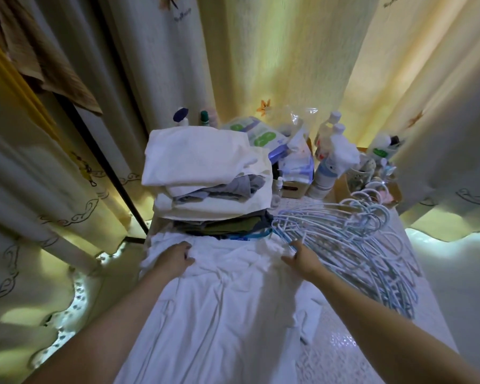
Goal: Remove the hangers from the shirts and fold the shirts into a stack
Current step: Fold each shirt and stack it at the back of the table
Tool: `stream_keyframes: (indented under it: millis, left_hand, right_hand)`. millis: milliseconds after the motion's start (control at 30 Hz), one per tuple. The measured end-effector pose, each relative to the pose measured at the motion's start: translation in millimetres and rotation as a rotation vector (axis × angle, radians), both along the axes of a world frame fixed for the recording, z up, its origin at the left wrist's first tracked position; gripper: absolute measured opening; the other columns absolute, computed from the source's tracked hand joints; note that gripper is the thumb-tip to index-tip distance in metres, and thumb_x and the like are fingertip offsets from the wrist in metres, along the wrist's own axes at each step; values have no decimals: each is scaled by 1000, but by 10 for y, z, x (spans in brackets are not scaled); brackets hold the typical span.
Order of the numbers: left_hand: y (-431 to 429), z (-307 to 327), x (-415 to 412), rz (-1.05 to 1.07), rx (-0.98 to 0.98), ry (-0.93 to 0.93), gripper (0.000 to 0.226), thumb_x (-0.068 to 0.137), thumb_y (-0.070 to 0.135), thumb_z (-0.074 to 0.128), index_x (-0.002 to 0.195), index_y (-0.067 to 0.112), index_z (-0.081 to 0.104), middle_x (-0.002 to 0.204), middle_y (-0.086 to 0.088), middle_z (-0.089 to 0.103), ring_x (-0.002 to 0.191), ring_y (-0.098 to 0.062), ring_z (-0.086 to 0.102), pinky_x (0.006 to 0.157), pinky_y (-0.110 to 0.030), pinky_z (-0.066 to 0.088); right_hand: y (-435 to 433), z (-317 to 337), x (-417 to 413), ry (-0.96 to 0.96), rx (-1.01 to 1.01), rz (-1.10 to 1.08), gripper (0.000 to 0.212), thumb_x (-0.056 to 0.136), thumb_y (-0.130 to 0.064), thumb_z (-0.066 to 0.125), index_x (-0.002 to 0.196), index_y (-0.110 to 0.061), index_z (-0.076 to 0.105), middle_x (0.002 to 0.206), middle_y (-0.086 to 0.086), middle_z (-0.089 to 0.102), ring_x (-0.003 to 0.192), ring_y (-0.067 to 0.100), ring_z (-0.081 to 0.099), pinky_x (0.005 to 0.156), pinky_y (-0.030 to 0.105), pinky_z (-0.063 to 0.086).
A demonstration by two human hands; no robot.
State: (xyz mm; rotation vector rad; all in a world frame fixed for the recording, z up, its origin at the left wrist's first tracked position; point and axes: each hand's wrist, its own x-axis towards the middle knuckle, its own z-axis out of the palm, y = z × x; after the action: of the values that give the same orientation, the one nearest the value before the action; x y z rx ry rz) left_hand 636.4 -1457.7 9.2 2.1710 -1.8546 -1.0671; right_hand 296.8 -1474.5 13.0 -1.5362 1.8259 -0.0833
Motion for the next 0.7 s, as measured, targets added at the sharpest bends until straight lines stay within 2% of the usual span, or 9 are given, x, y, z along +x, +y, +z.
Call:
stream_keyframes:
  millis: [33,67,133,233,367,467,567,633,700]
  left_hand:
    - [3,33,26,-19,2,11,19,89,19,64,108,20,59,106,-17,60,106,-28,57,81,-31,41]
    - [1,57,58,-46,-14,31,19,87,18,67,84,32,53,92,-11,57,96,-25,57,76,-30,39]
    - [-6,101,124,-112,-154,21,40,78,15,75,63,31,42,80,-5,51,81,-22,53,72,-31,39]
    - [7,314,182,-192,-369,-18,22,70,15,82,68,11,60,86,-5,58,90,-22,53,77,-37,44]
    - [82,630,345,-335,-210,71,35,72,34,78,62,23,47,65,9,48,68,-11,46,60,-29,32]
    - [199,823,469,-325,-170,52,43,68,53,73,60,27,39,59,12,41,58,-6,34,56,-28,26]
    - [310,969,563,-246,-173,45,41,68,57,74,62,30,44,59,13,45,57,-3,38,56,-28,28]
    - [395,1068,619,-175,-140,42,36,63,57,78,77,28,61,68,11,54,69,-5,50,61,-26,35]
    - [472,1245,689,-121,-120,49,60,53,59,82,95,18,67,82,5,62,79,-8,54,65,-22,38]
  right_hand:
    - [20,-8,-8,-6,-3,10,52,89,-30,63,133,-13,41,102,16,62,92,29,59,70,29,40]
    - [39,-11,-7,-8,-10,20,50,88,-29,63,131,-14,42,94,12,60,85,26,57,70,30,42]
    - [51,-16,10,5,-57,47,44,88,-28,63,127,-13,48,95,9,59,86,23,56,77,33,45]
    - [2,-10,59,76,-184,127,46,90,-28,61,131,-12,49,129,10,54,116,27,50,94,33,41]
    - [-143,83,197,50,-118,200,57,92,-26,58,143,-13,35,140,11,48,124,31,47,98,39,43]
    - [-205,134,253,156,-5,306,36,89,-34,60,117,-12,56,117,12,60,105,28,57,84,34,47]
    - [-178,303,232,32,-36,390,20,86,-32,66,78,-15,61,78,3,56,79,21,51,66,29,35]
    - [-173,544,161,-100,-86,408,17,82,-29,73,76,-15,66,71,-1,56,68,15,50,61,25,36]
    - [-169,944,49,-180,-120,453,16,77,-30,78,70,-21,65,67,-6,57,60,6,48,56,15,35]
